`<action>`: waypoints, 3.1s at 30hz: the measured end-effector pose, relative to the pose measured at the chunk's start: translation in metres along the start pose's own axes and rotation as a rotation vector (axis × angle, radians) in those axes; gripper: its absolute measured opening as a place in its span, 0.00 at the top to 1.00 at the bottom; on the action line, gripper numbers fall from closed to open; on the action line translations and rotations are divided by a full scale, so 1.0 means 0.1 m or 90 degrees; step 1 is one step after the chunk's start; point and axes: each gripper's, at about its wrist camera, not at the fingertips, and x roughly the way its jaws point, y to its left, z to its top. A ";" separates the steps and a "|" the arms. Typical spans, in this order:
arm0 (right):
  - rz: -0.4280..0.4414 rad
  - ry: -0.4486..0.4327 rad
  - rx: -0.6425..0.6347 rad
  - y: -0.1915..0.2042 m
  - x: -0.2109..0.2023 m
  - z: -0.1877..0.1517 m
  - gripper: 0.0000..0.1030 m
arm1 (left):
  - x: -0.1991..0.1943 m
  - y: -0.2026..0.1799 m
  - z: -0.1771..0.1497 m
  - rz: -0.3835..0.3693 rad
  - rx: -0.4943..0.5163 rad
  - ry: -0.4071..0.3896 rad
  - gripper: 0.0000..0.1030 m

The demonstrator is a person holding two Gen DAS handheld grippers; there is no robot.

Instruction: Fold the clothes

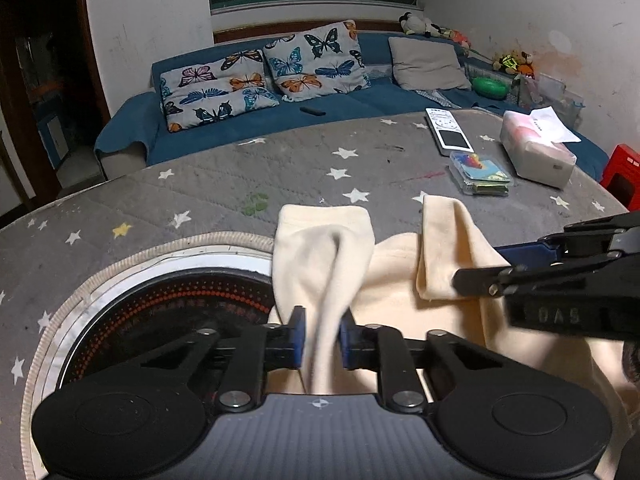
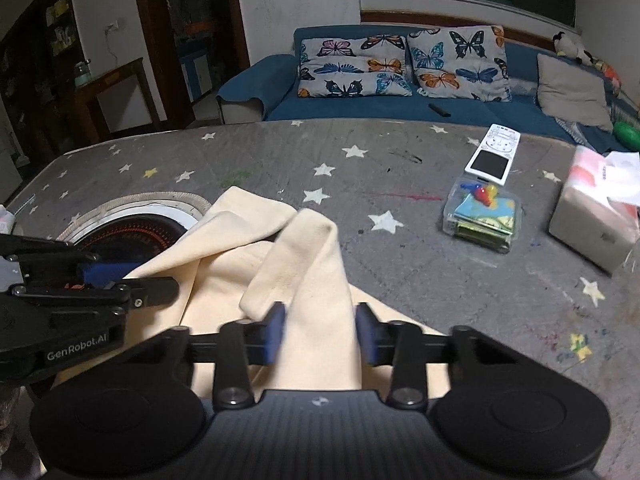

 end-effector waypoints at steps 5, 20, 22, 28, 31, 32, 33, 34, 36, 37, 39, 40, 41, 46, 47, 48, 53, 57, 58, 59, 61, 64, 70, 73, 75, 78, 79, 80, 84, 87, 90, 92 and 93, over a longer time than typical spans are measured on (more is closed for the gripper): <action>-0.012 -0.025 0.012 -0.06 -0.19 -0.05 0.91 | -0.17 0.12 -0.05 0.010 -0.030 -0.019 0.94; -0.108 -0.113 0.089 -0.63 -1.25 -0.55 0.94 | -1.02 0.83 -0.62 0.110 -0.154 -0.066 0.99; -0.125 -0.111 0.101 -0.73 -1.34 -0.67 0.94 | -1.09 0.89 -0.70 0.109 -0.157 -0.057 0.99; -0.157 -0.107 0.138 -0.91 -1.54 -0.99 0.94 | -1.10 0.72 -0.64 0.076 -0.130 -0.049 0.94; -0.168 -0.102 0.160 -0.99 -1.59 -1.11 0.94 | -0.99 0.48 -0.50 0.052 -0.087 -0.056 0.85; -0.170 -0.099 0.165 -1.00 -1.60 -1.14 0.94 | -0.94 0.40 -0.45 0.046 -0.073 -0.058 0.78; -0.172 -0.097 0.172 -1.02 -1.61 -1.18 0.94 | -0.88 0.32 -0.39 0.045 -0.062 -0.058 0.63; -0.174 -0.094 0.177 -1.04 -1.61 -1.21 0.94 | -0.80 0.23 -0.33 0.046 -0.051 -0.059 0.56; -0.175 -0.090 0.185 -1.06 -1.60 -1.27 0.94 | -0.65 0.10 -0.22 0.041 -0.025 -0.060 0.54; -0.176 -0.088 0.189 -1.07 -1.59 -1.30 0.94 | -0.55 0.03 -0.15 0.043 -0.017 -0.057 0.54; -0.176 -0.086 0.195 -1.09 -1.58 -1.34 0.94 | -0.37 -0.04 -0.07 0.049 -0.004 -0.047 0.54; -0.176 -0.084 0.198 -1.09 -1.58 -1.35 0.94 | -0.28 -0.07 -0.03 0.052 0.001 -0.042 0.54; -0.176 -0.083 0.201 -1.10 -1.58 -1.37 0.94 | -0.20 -0.07 0.00 0.050 0.006 -0.034 0.54; -0.174 -0.080 0.201 -1.11 -1.57 -1.39 0.94 | -0.01 -0.01 -0.05 0.050 0.013 -0.015 0.95; -0.174 -0.080 0.200 -1.11 -1.57 -1.39 0.94 | -0.04 0.02 -0.08 0.053 0.007 -0.022 0.95; -0.175 -0.080 0.199 -1.11 -1.57 -1.40 0.94 | -0.08 0.05 -0.11 0.056 0.001 -0.030 0.96; -0.182 -0.082 0.192 -1.13 -1.59 -1.40 0.94 | -0.55 0.39 -0.25 0.082 -0.072 -0.065 0.96; -0.187 -0.089 0.187 -1.14 -1.64 -1.40 0.94 | -1.00 0.69 -0.51 0.115 -0.147 -0.083 0.96; -0.188 -0.090 0.185 -1.14 -1.65 -1.40 0.94 | -1.12 0.77 -0.59 0.125 -0.166 -0.084 0.96; -0.190 -0.091 0.183 -1.14 -1.65 -1.40 0.94 | -1.23 0.83 -0.68 0.132 -0.183 -0.084 0.96; -0.193 -0.092 0.176 -1.14 -1.68 -1.39 0.94 | -1.46 0.94 -0.87 0.143 -0.216 -0.081 0.96; -0.198 -0.092 0.166 -1.12 -1.71 -1.39 0.94 | -1.73 1.05 -1.12 0.153 -0.251 -0.071 0.96; -0.193 -0.069 0.164 -1.15 -1.67 -1.43 0.92 | -1.86 1.17 -1.45 0.157 -0.286 -0.017 0.91; -0.192 -0.067 0.161 -1.14 -1.71 -1.45 0.85 | -1.88 1.12 -1.49 0.159 -0.263 0.000 0.82; -0.199 -0.069 0.160 -1.16 -1.79 -1.47 0.84 | -2.00 1.03 -1.48 0.160 -0.226 -0.016 0.66; -0.209 -0.071 0.162 -1.20 -1.89 -1.50 0.78 | -2.20 0.87 -1.43 0.126 -0.167 -0.053 0.55; -0.217 -0.072 0.160 -1.21 -1.91 -1.50 0.77 | -2.26 0.79 -1.41 0.109 -0.145 -0.064 0.55; -0.225 -0.073 0.161 -1.24 -1.94 -1.50 0.76 | -2.30 0.70 -1.40 0.082 -0.121 -0.071 0.55; -0.241 -0.082 0.176 -1.32 -2.01 -1.51 0.69 | -2.28 0.18 -1.41 -0.063 -0.014 -0.069 0.55; -0.245 -0.086 0.188 -1.38 -2.03 -1.53 0.68 | -2.16 -0.26 -1.43 -0.157 0.064 -0.054 0.55; -0.244 -0.079 0.197 -1.46 -2.00 -1.55 0.68 | -2.02 -0.67 -1.48 -0.219 0.149 -0.039 0.54; -0.244 -0.075 0.201 -1.51 -1.98 -1.56 0.68 | -1.96 -0.84 -1.50 -0.226 0.185 -0.036 0.51; -0.243 -0.072 0.203 -1.53 -1.96 -1.57 0.68 | -1.92 -0.92 -1.50 -0.229 0.203 -0.034 0.49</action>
